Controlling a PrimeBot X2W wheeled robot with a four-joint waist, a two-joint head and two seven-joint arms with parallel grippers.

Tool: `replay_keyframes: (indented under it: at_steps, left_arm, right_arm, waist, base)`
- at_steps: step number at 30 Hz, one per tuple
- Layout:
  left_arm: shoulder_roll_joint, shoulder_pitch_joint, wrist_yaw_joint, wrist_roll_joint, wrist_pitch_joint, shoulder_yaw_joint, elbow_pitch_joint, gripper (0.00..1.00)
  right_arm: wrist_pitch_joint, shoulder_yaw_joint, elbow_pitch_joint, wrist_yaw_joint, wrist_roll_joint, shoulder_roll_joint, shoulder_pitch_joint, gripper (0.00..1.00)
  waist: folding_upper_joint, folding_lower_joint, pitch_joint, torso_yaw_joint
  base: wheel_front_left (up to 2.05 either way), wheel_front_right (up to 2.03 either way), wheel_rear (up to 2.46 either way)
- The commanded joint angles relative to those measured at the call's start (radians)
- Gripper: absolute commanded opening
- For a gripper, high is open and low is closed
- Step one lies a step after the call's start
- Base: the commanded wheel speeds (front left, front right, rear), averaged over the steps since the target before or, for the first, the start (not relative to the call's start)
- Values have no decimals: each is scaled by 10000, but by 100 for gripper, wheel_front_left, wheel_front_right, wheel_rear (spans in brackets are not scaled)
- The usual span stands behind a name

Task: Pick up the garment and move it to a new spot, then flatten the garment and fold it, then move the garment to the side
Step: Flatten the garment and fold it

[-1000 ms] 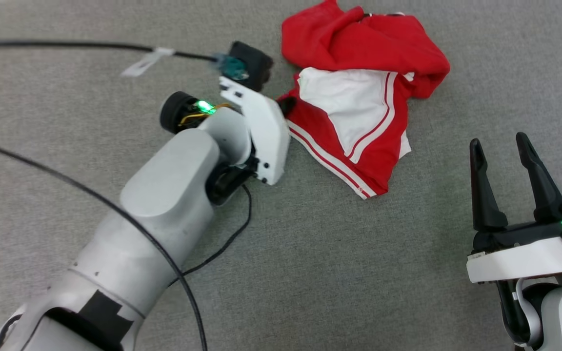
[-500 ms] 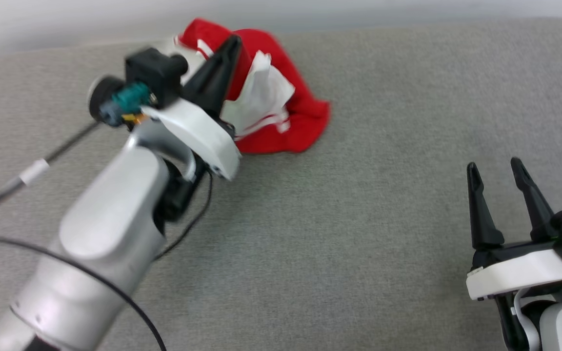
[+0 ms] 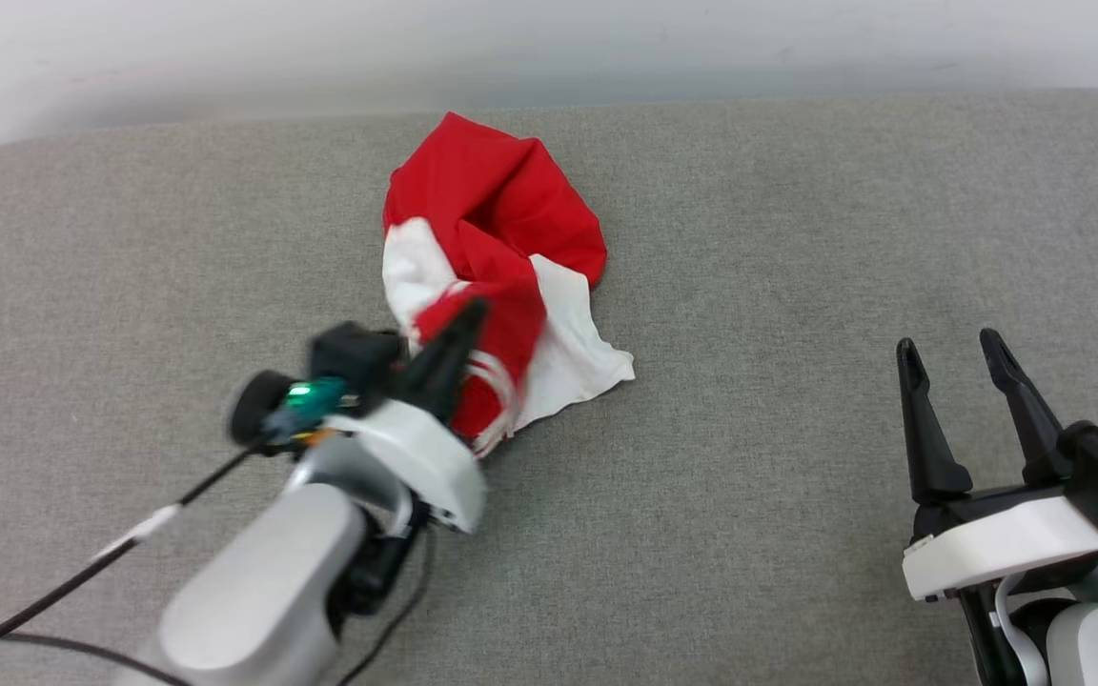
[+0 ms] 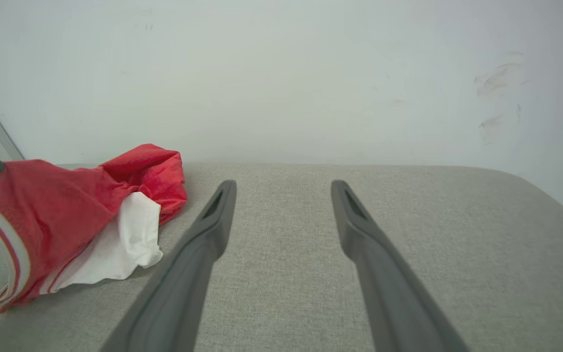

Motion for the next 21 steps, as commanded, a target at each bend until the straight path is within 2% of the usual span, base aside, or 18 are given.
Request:
replay_keyframes:
  at_steps: [1,6,9,13,16,21]
  left_arm:
    - [172,235,194,-58,-239,251,-64,0]
    - [948,1217,940,-336,-773,1396,-470,0]
    - [1362,2130,1159,-457,-852,1666,-657,0]
    - [1620,3200,1108,-426,-643,1191,-651,0]
    - [1523,3576,936,-447,-476,825,-586,0]
    - [1200,3871,404,-211,-194,-107,-141,0]
  right_arm:
    - [-43,-19,26,-3,21,-32,171,100]
    - [-16,-26,134,-3,26,-8,306,100]
    - [31,-93,172,-3,19,4,380,100]
    - [113,-139,200,-3,27,14,395,100]
    - [143,-193,220,-3,16,15,388,100]
    - [359,-190,337,-3,15,13,450,100]
  waist:
    - [0,0,-22,12]
    - [0,0,-175,76]
    - [0,0,-275,173]
    - [0,0,-370,329]
    - [0,0,-412,431]
    - [0,0,-540,694]
  base:
    - [0,0,0]
    - [0,0,0]
    - [0,0,0]
    - [0,0,0]
    - [0,0,0]
    - [0,0,0]
